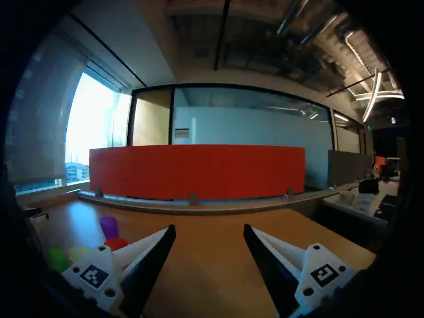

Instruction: Pour water

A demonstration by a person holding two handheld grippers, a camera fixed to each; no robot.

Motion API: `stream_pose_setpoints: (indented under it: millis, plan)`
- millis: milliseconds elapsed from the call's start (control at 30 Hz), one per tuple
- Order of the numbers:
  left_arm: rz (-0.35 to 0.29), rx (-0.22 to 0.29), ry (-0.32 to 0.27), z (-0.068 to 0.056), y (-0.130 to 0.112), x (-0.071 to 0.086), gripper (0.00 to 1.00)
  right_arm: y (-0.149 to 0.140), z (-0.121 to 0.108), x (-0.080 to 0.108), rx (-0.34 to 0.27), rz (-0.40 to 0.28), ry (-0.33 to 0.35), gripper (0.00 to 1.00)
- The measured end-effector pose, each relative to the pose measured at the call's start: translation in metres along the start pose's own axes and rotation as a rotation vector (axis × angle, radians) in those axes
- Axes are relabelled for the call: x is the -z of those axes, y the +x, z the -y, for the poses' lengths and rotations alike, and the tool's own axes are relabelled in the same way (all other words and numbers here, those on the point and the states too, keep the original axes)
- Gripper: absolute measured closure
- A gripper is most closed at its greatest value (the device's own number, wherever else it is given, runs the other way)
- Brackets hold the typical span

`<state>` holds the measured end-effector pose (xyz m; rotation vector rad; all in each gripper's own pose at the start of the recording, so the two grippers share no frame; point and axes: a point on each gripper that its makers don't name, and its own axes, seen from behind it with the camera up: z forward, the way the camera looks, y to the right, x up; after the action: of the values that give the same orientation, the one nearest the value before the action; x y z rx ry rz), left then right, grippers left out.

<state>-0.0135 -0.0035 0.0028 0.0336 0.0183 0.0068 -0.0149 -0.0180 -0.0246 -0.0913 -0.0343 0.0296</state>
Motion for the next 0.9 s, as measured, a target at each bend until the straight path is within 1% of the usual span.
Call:
stream_pose_setpoints:
  millis: [267,400,500,700,900]
  plan:
    - [0.001,0.000,-0.007,-0.0022,-0.0005,-0.0005,0.06,-0.0016,-0.0027,-0.0005,-0.009,-0.001,0.001,0.01]
    - [0.001,0.001,-0.007,-0.0022,-0.0010,-0.0005,0.06,-0.0027,-0.0042,-0.0010,0.002,-0.007,0.001,0.01]
    - [0.002,0.000,-0.006,-0.0018,-0.0015,-0.0003,0.06,-0.0022,-0.0052,-0.0023,0.008,-0.018,-0.001,0.01]
    - [0.002,-0.002,-0.006,-0.0018,-0.0009,-0.0002,0.06,0.0029,-0.0030,-0.0044,-0.005,-0.065,0.017,0.01]
    - [0.002,0.000,-0.006,-0.0020,-0.0014,-0.0008,0.06,-0.0062,-0.0032,-0.0062,-0.015,-0.077,0.025,0.01]
